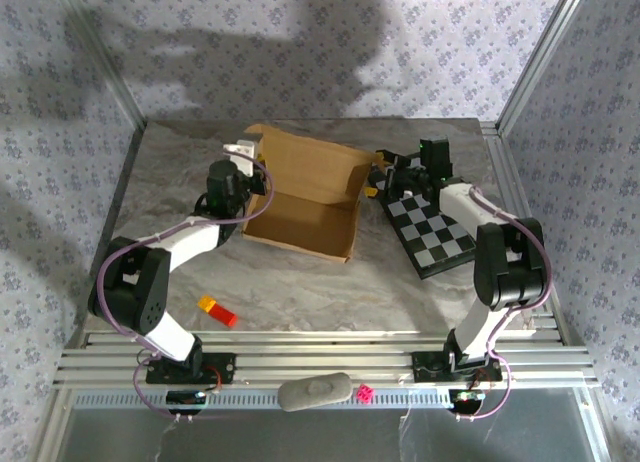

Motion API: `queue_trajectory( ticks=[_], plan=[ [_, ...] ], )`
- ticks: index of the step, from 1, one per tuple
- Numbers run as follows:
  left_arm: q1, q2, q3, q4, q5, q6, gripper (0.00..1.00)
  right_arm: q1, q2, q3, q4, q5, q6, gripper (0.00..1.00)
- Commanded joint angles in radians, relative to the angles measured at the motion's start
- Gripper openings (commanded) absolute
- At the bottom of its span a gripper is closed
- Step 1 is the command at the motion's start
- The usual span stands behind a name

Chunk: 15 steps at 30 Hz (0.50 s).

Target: Fold the paper box

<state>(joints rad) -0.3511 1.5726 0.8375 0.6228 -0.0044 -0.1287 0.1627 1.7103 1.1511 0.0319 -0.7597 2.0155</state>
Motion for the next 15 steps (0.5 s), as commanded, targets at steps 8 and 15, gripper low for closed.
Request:
queue_trajectory(
  ticks=[8,15],
  plan=[
    [0.009,0.044,-0.044,0.244,0.077,-0.009,0.00,0.016,0.048,0.160,-0.195,-0.086,-0.099,0.70],
    [0.009,0.072,-0.034,0.267,0.072,-0.017,0.00,0.030,0.071,0.184,-0.214,-0.090,-0.098,0.67]
  ],
)
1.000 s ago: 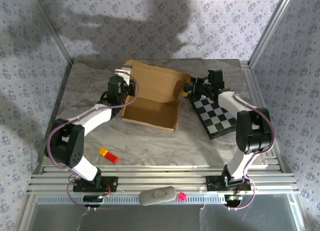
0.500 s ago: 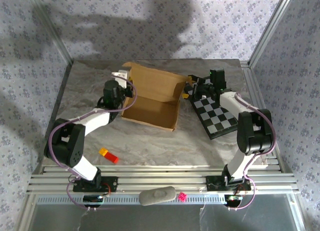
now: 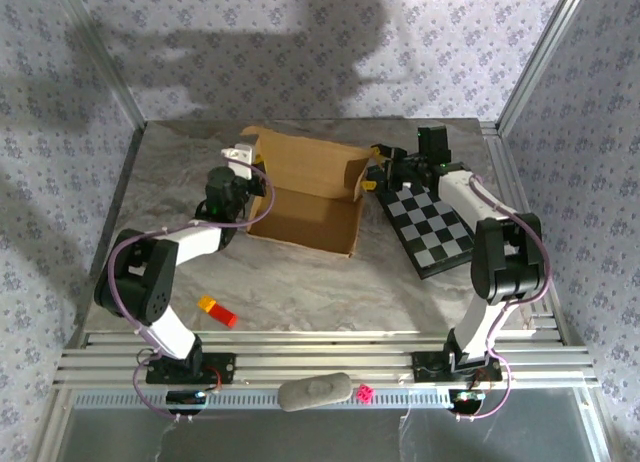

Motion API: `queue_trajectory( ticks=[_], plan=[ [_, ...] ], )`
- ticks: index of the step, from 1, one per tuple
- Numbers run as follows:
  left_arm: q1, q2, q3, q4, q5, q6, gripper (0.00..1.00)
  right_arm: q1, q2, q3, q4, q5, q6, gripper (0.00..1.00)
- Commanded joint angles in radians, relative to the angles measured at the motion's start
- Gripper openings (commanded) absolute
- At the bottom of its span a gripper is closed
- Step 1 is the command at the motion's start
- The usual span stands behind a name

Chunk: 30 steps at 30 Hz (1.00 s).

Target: Fold the paper box

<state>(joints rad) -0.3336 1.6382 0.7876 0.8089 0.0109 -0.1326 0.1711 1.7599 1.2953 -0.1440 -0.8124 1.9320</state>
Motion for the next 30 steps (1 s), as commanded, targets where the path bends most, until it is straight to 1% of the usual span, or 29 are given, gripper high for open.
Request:
queue_trajectory(
  ticks=[1,7,9,11,16,22,26,28,29,30],
  plan=[
    [-0.008,0.010,0.019,0.079,0.058,-0.013,0.00,0.025,0.025,0.045,-0.038,-0.036,-0.012,0.67],
    [-0.008,0.025,0.041,0.068,0.057,-0.026,0.00,0.048,0.039,0.051,-0.017,-0.020,0.023,0.67],
    [-0.008,0.026,0.048,0.057,0.058,-0.031,0.01,0.055,0.042,0.054,-0.030,-0.018,0.031,0.65],
    [-0.010,0.025,0.054,0.038,0.060,-0.033,0.02,0.061,0.048,0.058,-0.034,-0.025,0.043,0.60],
    [-0.010,0.025,0.059,0.022,0.063,-0.033,0.04,0.073,0.047,0.062,-0.031,-0.003,0.062,0.52],
    [-0.010,0.022,0.063,0.001,0.067,-0.030,0.08,0.076,0.036,0.061,-0.056,0.022,0.072,0.37],
    [-0.010,0.013,0.064,-0.016,0.077,-0.029,0.17,0.075,0.032,0.063,-0.058,0.036,0.086,0.25],
    [-0.010,0.007,0.064,-0.027,0.083,-0.026,0.23,0.077,0.034,0.067,-0.060,0.042,0.088,0.19],
    [-0.010,0.002,0.063,-0.037,0.083,-0.025,0.31,0.077,0.035,0.068,-0.066,0.045,0.088,0.16],
    [-0.012,-0.004,0.062,-0.043,0.083,-0.024,0.35,0.078,0.034,0.071,-0.074,0.051,0.090,0.13]
  ],
)
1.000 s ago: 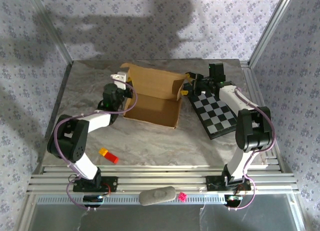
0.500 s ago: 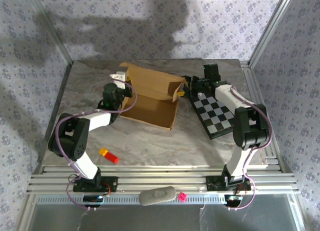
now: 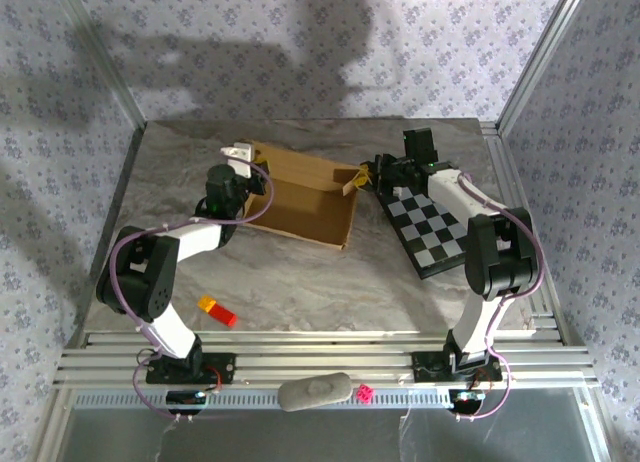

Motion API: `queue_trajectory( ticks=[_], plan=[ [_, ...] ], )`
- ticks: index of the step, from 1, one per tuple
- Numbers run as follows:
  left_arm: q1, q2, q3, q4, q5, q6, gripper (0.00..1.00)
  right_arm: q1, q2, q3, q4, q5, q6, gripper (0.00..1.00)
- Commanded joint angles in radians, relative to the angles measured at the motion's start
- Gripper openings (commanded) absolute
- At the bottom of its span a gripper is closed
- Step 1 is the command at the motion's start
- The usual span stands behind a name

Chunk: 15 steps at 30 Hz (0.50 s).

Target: Fold the paper box

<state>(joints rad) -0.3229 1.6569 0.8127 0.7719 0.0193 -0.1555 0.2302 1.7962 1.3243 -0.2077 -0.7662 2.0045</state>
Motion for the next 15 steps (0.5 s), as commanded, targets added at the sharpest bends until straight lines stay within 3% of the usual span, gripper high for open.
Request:
queue_trajectory(
  ticks=[1,9,12,15],
  plan=[
    [-0.023,-0.028,0.034,-0.012,0.073,-0.001,0.37,0.019,-0.003,0.042,-0.016,0.011,0.016,0.11],
    [-0.031,-0.181,0.045,-0.244,0.081,-0.139,0.61,0.011,0.023,0.062,-0.012,0.022,0.013,0.00],
    [-0.040,-0.293,0.052,-0.399,0.077,-0.230,0.64,-0.004,0.032,0.078,-0.034,0.021,-0.016,0.00],
    [-0.033,-0.403,0.113,-0.631,0.006,-0.366,0.64,-0.021,0.048,0.108,-0.081,0.006,-0.075,0.00]
  ],
)
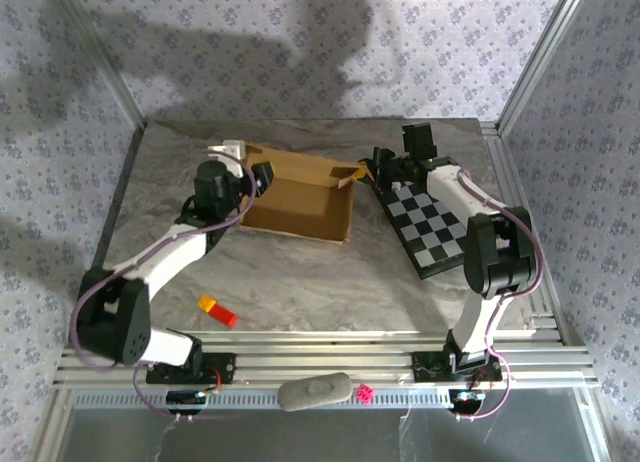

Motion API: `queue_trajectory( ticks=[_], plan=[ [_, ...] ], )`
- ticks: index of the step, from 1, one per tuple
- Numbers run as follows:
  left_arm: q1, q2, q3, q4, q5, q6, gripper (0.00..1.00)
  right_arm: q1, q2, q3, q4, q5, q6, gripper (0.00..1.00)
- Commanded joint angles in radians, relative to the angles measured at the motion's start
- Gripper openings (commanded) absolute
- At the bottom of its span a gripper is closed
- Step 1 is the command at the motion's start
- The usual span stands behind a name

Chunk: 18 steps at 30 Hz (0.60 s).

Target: Fold the paper box

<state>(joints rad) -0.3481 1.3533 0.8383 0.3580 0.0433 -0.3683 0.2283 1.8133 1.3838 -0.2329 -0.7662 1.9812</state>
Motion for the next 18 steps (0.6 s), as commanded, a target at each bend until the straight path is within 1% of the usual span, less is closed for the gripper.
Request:
queue_trajectory(
  ticks=[1,2,4,8,10,12,14,17,18],
  plan=[
    [0.001,-0.125,0.121,-0.289,-0.024,-0.195,0.64,-0.025,0.039,0.066,-0.083,0.004,-0.085,0.00],
    [0.016,-0.138,0.148,-0.338,-0.015,-0.240,0.63,-0.030,0.047,0.085,-0.120,0.001,-0.119,0.00],
    [0.057,-0.145,0.214,-0.440,0.053,-0.333,0.61,-0.039,0.065,0.116,-0.175,-0.010,-0.183,0.00],
    [0.125,-0.110,0.348,-0.659,0.120,-0.472,0.57,-0.040,0.088,0.108,-0.153,-0.019,-0.209,0.00],
    [0.169,-0.078,0.407,-0.739,0.155,-0.521,0.57,-0.042,0.106,0.131,-0.177,-0.024,-0.252,0.00],
    [0.207,-0.043,0.477,-0.804,0.156,-0.532,0.59,-0.046,0.126,0.172,-0.241,-0.031,-0.314,0.00],
    [0.247,0.005,0.545,-0.826,0.164,-0.514,0.60,-0.054,0.142,0.209,-0.295,-0.040,-0.380,0.00],
    [0.297,0.116,0.682,-0.885,0.182,-0.416,0.60,-0.066,0.163,0.259,-0.362,-0.052,-0.466,0.00],
    [0.305,0.172,0.736,-0.907,0.191,-0.359,0.59,-0.070,0.174,0.278,-0.405,-0.060,-0.493,0.00]
  ],
)
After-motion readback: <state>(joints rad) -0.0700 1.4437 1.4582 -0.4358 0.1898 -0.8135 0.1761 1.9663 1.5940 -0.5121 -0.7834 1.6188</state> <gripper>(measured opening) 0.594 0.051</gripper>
